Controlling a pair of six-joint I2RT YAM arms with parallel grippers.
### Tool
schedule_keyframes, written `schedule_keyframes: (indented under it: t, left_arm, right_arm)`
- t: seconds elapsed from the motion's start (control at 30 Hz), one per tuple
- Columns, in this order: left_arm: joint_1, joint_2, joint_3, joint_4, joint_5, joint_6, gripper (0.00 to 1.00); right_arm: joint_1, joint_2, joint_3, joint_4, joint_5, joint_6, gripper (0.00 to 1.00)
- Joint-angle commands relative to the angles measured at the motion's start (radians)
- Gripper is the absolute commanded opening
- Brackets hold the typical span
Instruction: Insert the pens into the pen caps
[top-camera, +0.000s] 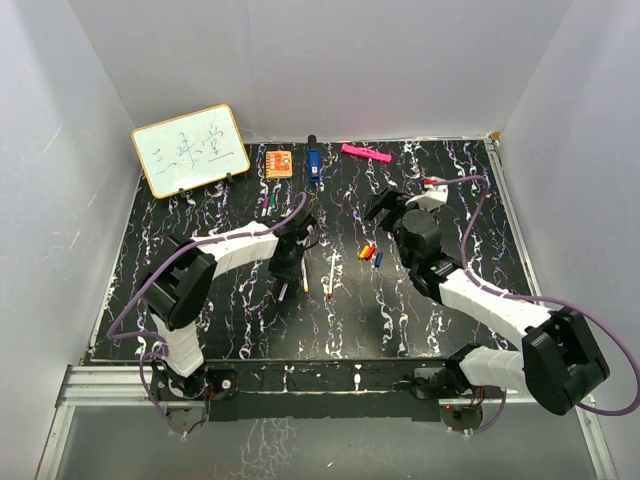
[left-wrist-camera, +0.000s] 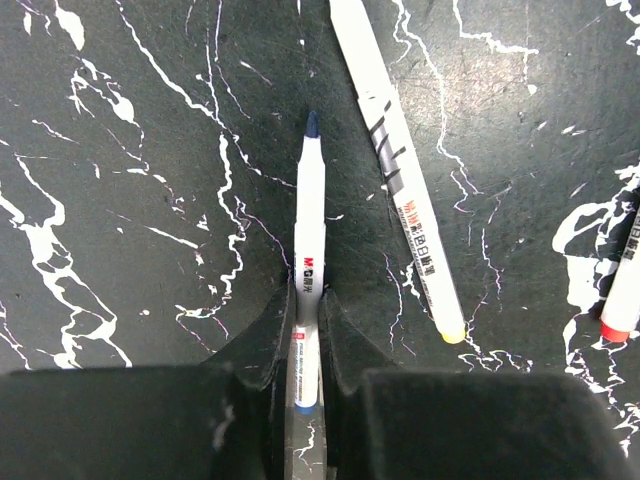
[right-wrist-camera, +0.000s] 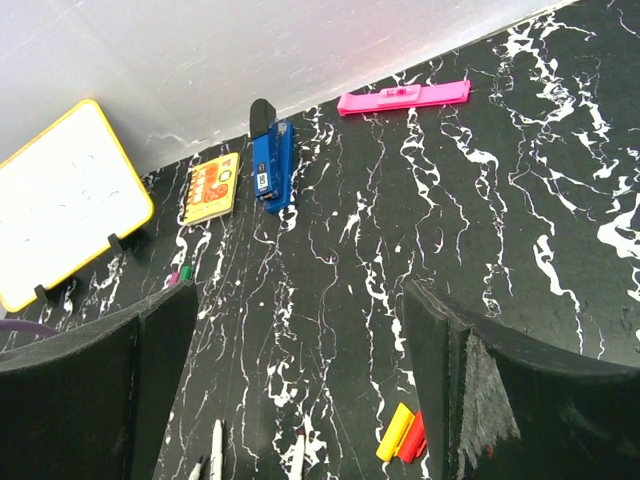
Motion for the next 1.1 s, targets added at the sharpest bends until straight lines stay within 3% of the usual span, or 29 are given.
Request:
schedule_keyframes:
  t: [0.0,0.13,0.33,0.57,0.8,1.07]
  left_arm:
    - [-0.01,0.101,-0.088,-0.152,-0.017,0.001,0.0]
    - [-0.01,0.093,-0.092,-0.136,-0.004,0.011,0.0]
    - [-0.009,0.041,-0.091,-0.138,-0.012,0.02,0.0]
    - [-0.009,-0.025,-0.053,-0.172,-0.039,0.024,0.0]
    - [-0.009,-0.033,-0.034,-0.173,-0.049,0.024,0.0]
    - [-0.009,-0.082,0.006,-0.193,-0.091,0.025,0.0]
  right_arm:
    - [-0.005,0.006,0.021,-0.005,0.038,0.003,0.82]
    - [-0.005,-0.001,0.016,-0.051,0.083,0.004,0.8]
    - [-0.006,0.016,0.027,-0.187,0.172,0.024,0.67]
    - [-0.005,0.087,0.038,-0.342,0.173,0.092,0.41]
    - [-0.005,0.216,0.095,-0.473,0.12,0.116,0.4]
    - [-0.006,0.309,0.136,-0.526,0.08,0.145,0.48]
